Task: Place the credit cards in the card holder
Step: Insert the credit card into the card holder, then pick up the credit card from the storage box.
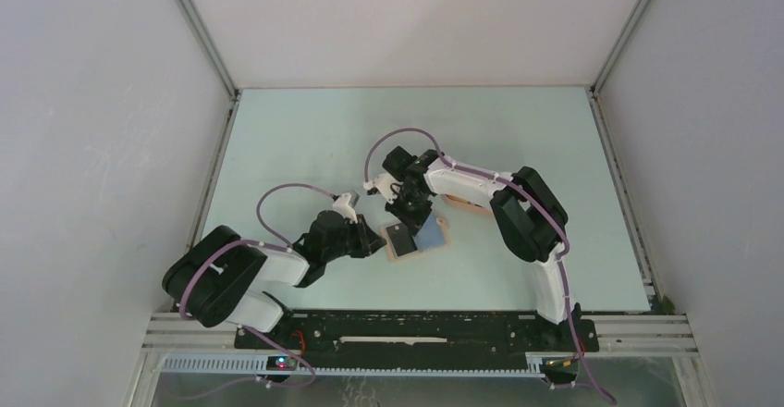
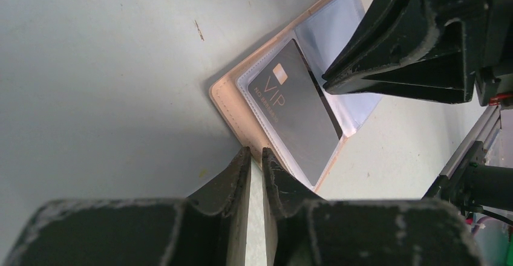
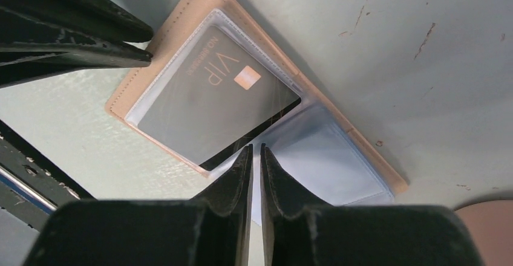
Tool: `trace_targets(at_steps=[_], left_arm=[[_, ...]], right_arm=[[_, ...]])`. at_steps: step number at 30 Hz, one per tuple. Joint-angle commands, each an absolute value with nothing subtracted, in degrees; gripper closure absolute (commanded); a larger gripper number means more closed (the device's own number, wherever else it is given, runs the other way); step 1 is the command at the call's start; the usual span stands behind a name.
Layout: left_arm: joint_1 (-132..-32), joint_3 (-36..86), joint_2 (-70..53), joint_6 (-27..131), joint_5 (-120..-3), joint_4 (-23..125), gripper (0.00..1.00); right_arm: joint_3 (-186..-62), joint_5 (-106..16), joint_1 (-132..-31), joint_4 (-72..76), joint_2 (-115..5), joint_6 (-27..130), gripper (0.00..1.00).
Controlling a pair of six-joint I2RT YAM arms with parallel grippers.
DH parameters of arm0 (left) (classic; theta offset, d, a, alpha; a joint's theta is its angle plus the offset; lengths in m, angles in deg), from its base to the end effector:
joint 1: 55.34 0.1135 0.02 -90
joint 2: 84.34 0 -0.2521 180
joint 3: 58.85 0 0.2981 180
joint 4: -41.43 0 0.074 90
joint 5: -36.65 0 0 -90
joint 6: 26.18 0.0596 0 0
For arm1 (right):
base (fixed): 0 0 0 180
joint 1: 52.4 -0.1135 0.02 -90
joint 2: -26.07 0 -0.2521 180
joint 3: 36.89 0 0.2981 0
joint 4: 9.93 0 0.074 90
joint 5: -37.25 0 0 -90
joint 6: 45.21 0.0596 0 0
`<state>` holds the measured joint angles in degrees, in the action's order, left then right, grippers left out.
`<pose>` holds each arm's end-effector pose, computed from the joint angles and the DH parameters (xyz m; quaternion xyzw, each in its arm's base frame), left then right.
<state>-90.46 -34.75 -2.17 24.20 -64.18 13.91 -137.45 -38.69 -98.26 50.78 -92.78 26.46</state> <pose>0.2041 -0.1573 0.0429 0.0128 0.8657 -0.3647 0.3426 0.3029 0.3329 0.1114 -0.5348 0.8307 0.1410 0.0634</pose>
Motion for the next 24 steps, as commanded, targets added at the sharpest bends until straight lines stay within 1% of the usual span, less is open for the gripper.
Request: trace_targets(at_steps=[1, 7, 16, 21, 24], left_arm=[[-90.5, -35.1, -2.1, 25.6, -63.8, 19.7, 0.82], [-90.5, -35.0, -2.2, 25.4, -64.0, 19.7, 0.82], [-90.5, -35.0, -2.1, 25.3, -64.6, 19.4, 0.81], [-90.5, -35.0, -2.3, 25.2, -64.4, 19.3, 0.81], [-90.5, -35.5, -4.1, 25.1, -63.7, 19.7, 0.79]], right_arm=[[-139.0, -40.5, -98.9, 52.2, -94.4, 25.3, 0.84], [-139.2, -40.0, -99.2, 52.6, -96.1, 25.8, 0.82], [-140.1, -32.2, -99.1, 53.6, -96.2, 27.6, 0.75], [-140.3, -30.7, -97.7, 53.9, -96.3, 27.9, 0.75], [-140.2, -31.8, -96.6, 53.9, -94.2, 27.1, 0.74]])
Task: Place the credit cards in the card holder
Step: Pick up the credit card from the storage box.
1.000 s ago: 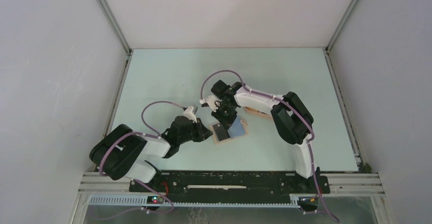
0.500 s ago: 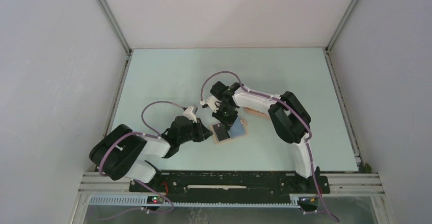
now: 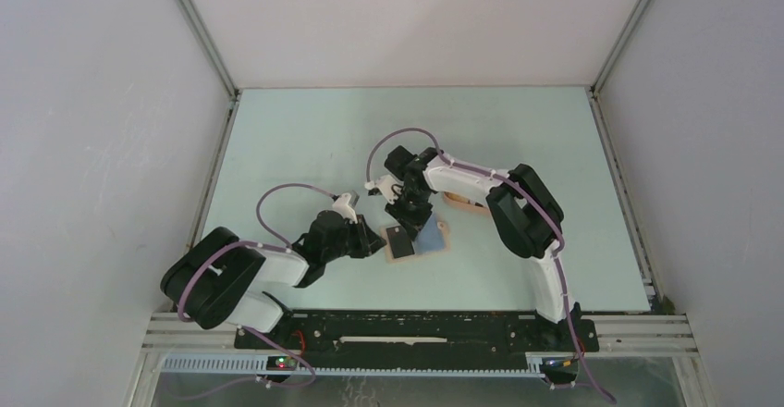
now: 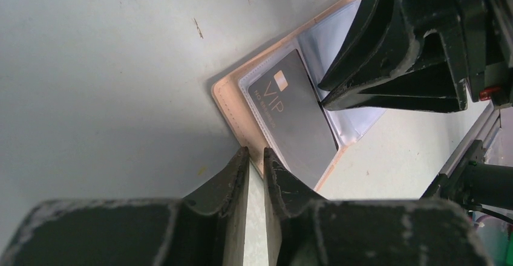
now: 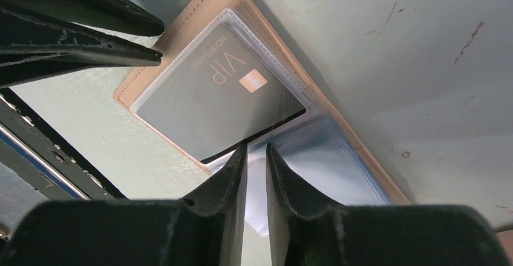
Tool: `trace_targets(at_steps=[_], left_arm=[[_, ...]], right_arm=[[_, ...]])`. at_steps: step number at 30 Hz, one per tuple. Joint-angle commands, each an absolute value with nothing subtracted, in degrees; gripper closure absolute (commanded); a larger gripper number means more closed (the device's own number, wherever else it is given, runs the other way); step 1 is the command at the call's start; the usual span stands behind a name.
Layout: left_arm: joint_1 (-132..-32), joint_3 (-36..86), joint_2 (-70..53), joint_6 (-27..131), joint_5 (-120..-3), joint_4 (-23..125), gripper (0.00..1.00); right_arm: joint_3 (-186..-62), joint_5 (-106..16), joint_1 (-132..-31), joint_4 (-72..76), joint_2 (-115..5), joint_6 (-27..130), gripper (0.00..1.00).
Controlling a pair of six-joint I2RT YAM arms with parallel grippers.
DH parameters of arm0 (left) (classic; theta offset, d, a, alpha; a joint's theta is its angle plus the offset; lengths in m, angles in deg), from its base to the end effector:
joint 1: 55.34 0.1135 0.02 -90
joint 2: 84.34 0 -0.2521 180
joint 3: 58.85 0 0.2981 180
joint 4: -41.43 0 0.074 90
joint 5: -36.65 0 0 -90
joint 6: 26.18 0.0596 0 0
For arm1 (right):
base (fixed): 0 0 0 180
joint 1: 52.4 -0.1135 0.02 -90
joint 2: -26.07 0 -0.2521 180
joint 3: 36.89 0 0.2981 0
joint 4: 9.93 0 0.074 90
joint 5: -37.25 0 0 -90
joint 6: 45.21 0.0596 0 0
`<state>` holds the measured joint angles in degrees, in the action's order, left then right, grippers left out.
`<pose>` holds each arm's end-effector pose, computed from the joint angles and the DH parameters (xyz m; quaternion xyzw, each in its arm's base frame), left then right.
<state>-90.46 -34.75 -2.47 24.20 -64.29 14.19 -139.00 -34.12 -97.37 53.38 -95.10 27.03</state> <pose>0.2041 -0.1574 0.0436 0.0133 0.8656 -0.3655 0.3421 0.3046 0.3312 0.1025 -0.5217 0.8351 0.1724 0.0258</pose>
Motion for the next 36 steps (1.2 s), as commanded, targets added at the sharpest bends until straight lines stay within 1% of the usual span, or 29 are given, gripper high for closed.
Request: trace_targets(at_steps=[1, 4, 5, 8, 9, 10, 11, 12, 13, 15, 18, 22, 28, 30, 36], left_arm=[[-90.5, -35.6, -5.2, 25.1, -63.2, 20.5, 0.78], [-90.5, -36.0, -10.6, 25.0, -62.4, 23.6, 0.74], [-90.5, -36.0, -12.8, 24.9, -62.1, 25.2, 0.71], [-90.5, -34.8, -22.3, 24.7, -61.2, 32.1, 0.58], [-90.5, -33.8, -26.1, 24.7, -60.9, 35.2, 0.49], [-90.5, -32.5, -29.4, 25.1, -60.8, 38.5, 0.33], [-90.5, -30.7, -33.1, 25.4, -60.4, 41.9, 0.22], [-90.5, -28.6, -36.3, 25.8, -60.0, 45.5, 0.04], [-90.5, -26.0, -39.0, 26.2, -59.7, 48.5, 0.01], [-90.5, -20.4, -43.3, 26.4, -58.9, 54.3, 0.0], [-90.4, -11.4, -44.5, 23.3, -59.2, 60.0, 0.0], [-90.4, 1.9, -40.7, 16.8, -60.6, 68.4, 0.0], [-90.7, 21.5, -35.1, 10.9, -57.1, 79.0, 0.0], [-90.7, 24.7, -34.5, 9.8, -56.3, 80.7, 0.0], [-91.2, 29.4, -34.8, 9.3, -55.8, 82.4, 0.0]], right_arm=[[-140.0, -31.9, -96.2, 53.8, -92.7, 26.5, 0.74], [-138.9, -31.2, -95.5, 53.6, -88.8, 24.8, 0.71], [-138.5, -30.6, -95.4, 53.5, -87.5, 24.3, 0.7], [-137.5, -29.6, -95.3, 53.5, -84.1, 22.9, 0.68], [-137.2, -29.3, -95.3, 53.5, -83.1, 22.6, 0.68], [-136.9, -29.2, -95.3, 53.6, -81.9, 22.2, 0.67], [-136.7, -28.9, -95.1, 53.7, -80.7, 21.8, 0.67], [-136.4, -28.6, -94.9, 53.6, -79.4, 21.6, 0.66], [-136.0, -28.2, -94.5, 53.5, -78.1, 21.5, 0.66], [-135.3, -27.7, -93.8, 53.4, -75.3, 21.1, 0.65], [-133.4, -27.6, -92.0, 52.7, -71.4, 20.9, 0.63], [-130.7, -26.4, -88.8, 51.3, -66.2, 20.7, 0.61], [-127.3, -23.8, -82.4, 49.4, -59.3, 20.6, 0.59], [-126.5, -22.5, -79.9, 49.0, -57.9, 20.6, 0.59], [-125.0, -19.3, -74.5, 48.0, -56.0, 20.7, 0.58]])
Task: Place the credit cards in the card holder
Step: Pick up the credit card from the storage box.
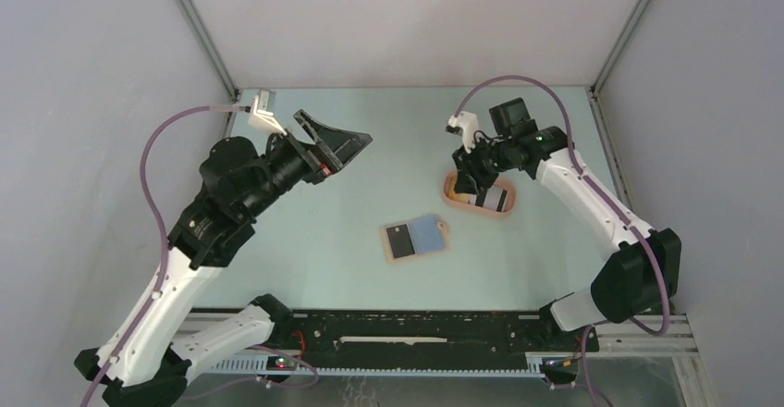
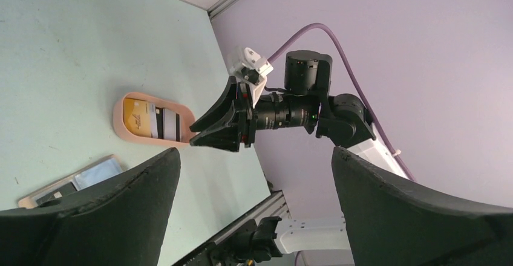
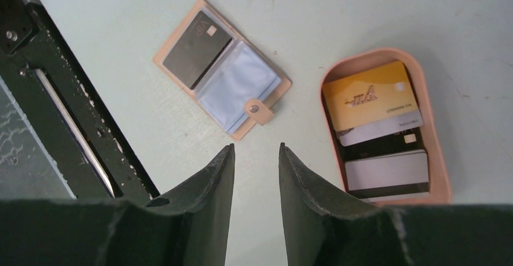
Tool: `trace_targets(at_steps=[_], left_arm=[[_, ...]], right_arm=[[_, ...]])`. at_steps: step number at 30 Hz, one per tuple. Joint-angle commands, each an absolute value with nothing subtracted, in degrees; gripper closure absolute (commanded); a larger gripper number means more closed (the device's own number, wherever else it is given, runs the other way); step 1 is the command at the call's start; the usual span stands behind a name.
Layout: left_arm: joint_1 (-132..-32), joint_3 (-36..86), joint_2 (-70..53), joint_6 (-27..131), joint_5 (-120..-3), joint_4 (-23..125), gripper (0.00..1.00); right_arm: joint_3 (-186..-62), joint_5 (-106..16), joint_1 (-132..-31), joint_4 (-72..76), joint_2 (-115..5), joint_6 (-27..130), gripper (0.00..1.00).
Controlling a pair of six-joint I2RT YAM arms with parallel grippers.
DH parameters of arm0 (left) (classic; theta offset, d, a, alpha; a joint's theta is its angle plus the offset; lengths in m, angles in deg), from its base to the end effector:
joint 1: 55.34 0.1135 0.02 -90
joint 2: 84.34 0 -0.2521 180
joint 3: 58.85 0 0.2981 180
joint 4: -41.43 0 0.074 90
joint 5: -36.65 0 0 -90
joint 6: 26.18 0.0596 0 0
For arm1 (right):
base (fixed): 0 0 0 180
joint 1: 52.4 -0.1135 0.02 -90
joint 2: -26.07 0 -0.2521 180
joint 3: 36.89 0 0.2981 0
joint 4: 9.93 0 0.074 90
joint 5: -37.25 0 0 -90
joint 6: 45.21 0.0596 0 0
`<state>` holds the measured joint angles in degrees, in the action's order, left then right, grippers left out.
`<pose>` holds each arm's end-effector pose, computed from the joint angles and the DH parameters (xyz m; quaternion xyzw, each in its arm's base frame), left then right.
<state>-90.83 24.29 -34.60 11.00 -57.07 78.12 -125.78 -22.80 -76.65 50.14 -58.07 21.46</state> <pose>0.1925 -0.1420 0.4623 -0.0875 0.7218 -0.4949 0.4758 0.3186 0.1761 0.2856 -0.4424 0.8127 0.2490 0.2859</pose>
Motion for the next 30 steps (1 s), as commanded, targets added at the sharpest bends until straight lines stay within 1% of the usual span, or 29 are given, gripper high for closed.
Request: trace_targets(at_steps=[1, 5, 10, 16, 20, 23, 28, 30], left_arm=[[-91.3, 30.1, -34.9, 9.5, -55.5, 83.0, 0.0], [-91.3, 31.1, -36.0, 10.7, -53.6, 84.4, 0.0], [-91.4, 31.9, -35.6, 11.1, -54.0, 84.7, 0.0], [-92.8, 30.7, -36.3, 12.5, -53.7, 83.2, 0.0], [-92.7, 22.1, -39.0, 19.4, -51.4, 77.4, 0.0], [-92.7, 15.4, -40.9, 26.1, -52.0, 72.4, 0.0], [-92.8, 5.6, -45.3, 34.8, -52.6, 64.2, 0.0], [-92.7, 2.0, -47.2, 36.0, -51.0, 59.8, 0.0]], right_arm=[[-124.9, -19.3, -74.1, 48.0, -56.1, 20.7, 0.59], [-124.9, -19.5, -74.0, 48.0, -56.9, 20.7, 0.59], [-124.9, -19.4, -74.5, 48.1, -57.5, 20.7, 0.59], [-124.9, -19.7, -74.4, 47.2, -54.6, 21.4, 0.58], [-123.9, -19.9, -74.0, 45.8, -50.7, 21.9, 0.57], [-123.2, -20.0, -73.4, 44.8, -46.7, 22.3, 0.55], [-120.6, -21.0, -71.8, 41.8, -39.4, 23.7, 0.5], [-119.3, -21.7, -70.6, 40.0, -36.6, 24.4, 0.45]])
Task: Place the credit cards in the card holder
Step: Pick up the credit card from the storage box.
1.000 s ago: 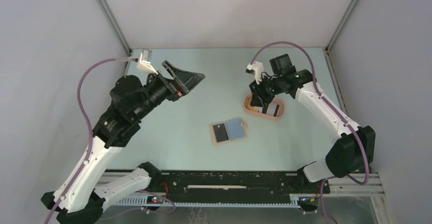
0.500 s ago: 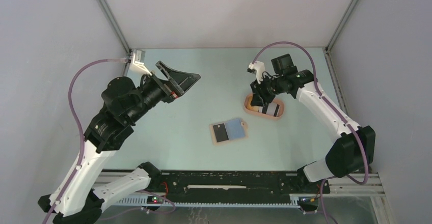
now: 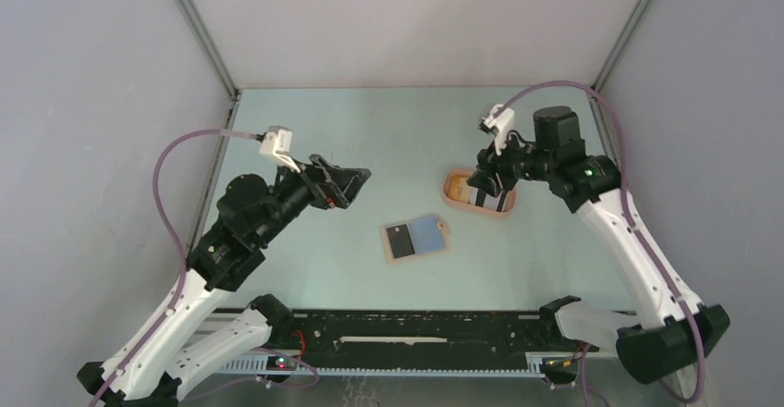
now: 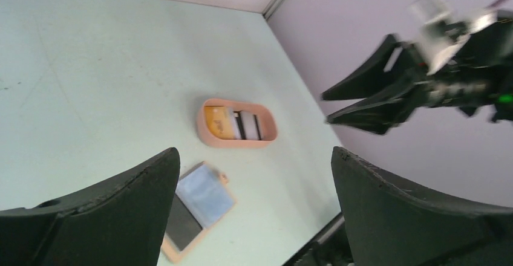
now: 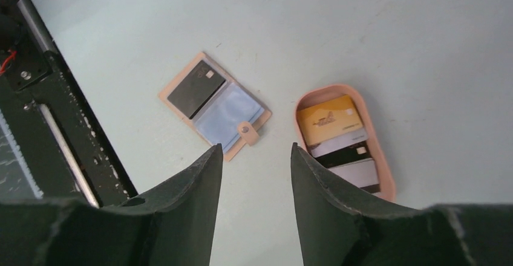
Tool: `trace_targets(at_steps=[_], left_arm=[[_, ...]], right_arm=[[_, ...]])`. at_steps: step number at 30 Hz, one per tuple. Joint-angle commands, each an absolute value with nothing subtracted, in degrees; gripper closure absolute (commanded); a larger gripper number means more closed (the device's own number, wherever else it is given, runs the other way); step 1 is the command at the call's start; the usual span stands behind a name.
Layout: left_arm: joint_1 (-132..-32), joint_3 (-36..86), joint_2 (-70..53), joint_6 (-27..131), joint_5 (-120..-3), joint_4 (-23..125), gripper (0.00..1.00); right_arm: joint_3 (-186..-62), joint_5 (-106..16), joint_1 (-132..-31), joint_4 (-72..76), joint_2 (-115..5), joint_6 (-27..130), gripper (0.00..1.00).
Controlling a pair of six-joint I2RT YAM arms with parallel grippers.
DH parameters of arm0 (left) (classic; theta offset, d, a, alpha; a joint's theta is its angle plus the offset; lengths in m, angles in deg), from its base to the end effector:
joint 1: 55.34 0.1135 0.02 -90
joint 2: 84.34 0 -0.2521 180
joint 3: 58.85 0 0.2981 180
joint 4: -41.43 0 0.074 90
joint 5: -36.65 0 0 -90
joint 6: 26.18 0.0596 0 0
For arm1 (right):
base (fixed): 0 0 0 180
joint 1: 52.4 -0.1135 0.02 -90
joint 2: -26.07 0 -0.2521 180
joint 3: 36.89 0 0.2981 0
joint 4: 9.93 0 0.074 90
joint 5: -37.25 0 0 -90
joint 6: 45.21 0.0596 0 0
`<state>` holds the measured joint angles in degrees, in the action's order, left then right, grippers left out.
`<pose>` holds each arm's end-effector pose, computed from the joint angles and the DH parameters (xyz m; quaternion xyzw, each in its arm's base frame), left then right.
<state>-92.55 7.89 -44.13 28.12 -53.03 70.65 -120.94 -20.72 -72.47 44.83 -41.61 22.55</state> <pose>0.1815 -0.1374 0.4031 0.0076 0.7235 -0.4086 0.5564 0.2783 0.1353 0.3534 -0.4243 0.7637 0.2404 0.4230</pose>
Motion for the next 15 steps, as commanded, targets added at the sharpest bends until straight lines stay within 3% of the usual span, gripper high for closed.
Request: trace_targets(at_steps=[1, 4, 6, 11, 15], left_arm=[[-92.7, 0.4, -47.8, 36.5, -50.1, 58.1, 0.0], [-92.5, -2.5, -48.4, 39.7, -49.5, 54.2, 0.0], [-92.4, -3.4, -47.6, 41.9, -49.7, 53.3, 0.0], [-92.3, -5.7, -42.1, 42.5, -59.1, 46.7, 0.0], [-92.2, -6.2, -36.9, 41.3, -64.2, 44.7, 0.07]], right_arm=[[-118.7, -22.3, -69.9, 39.1, -35.3, 24.7, 0.43], [-117.0, -24.9, -68.4, 36.4, -32.7, 26.4, 0.26], [-115.5, -26.9, -67.7, 34.4, -32.6, 28.6, 0.02], [-114.6, -22.2, -64.5, 34.0, -40.4, 33.0, 0.01], [-114.2, -14.5, -60.9, 33.2, -48.0, 37.0, 0.05]])
